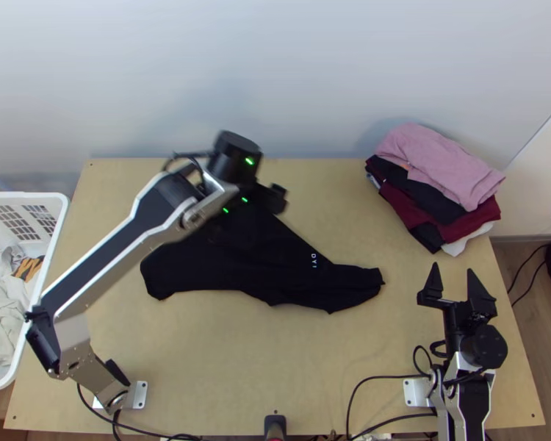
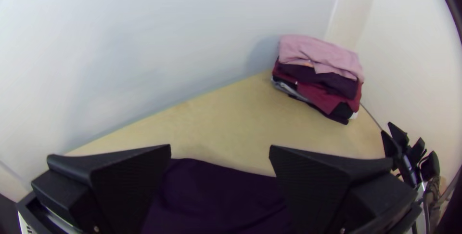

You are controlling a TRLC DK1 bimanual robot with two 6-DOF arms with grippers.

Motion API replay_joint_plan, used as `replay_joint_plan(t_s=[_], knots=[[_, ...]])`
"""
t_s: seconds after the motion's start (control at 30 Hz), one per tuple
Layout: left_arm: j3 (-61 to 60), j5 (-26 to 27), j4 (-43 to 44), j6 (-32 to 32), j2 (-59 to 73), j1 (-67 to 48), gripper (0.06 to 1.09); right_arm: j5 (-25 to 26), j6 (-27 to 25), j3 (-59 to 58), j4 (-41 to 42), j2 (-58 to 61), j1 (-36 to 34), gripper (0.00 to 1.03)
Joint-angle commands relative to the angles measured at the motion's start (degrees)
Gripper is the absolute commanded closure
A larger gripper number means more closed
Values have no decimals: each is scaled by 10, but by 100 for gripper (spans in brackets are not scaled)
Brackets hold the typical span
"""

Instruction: Fold the t-shirt

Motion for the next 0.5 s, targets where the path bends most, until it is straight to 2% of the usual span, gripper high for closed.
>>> replay_joint_plan(t_s=[0.0,0.3,0.47], knots=[[25,20,-34,-2,-25,50,9,6,5,-3,-12,-1,-2,4],[28,25,-103,-2,-37,152,9,6,5,-3,-12,-1,-1,4],[11,35,-107,-6,-39,180,9,5,6,-3,-13,0,2,4]])
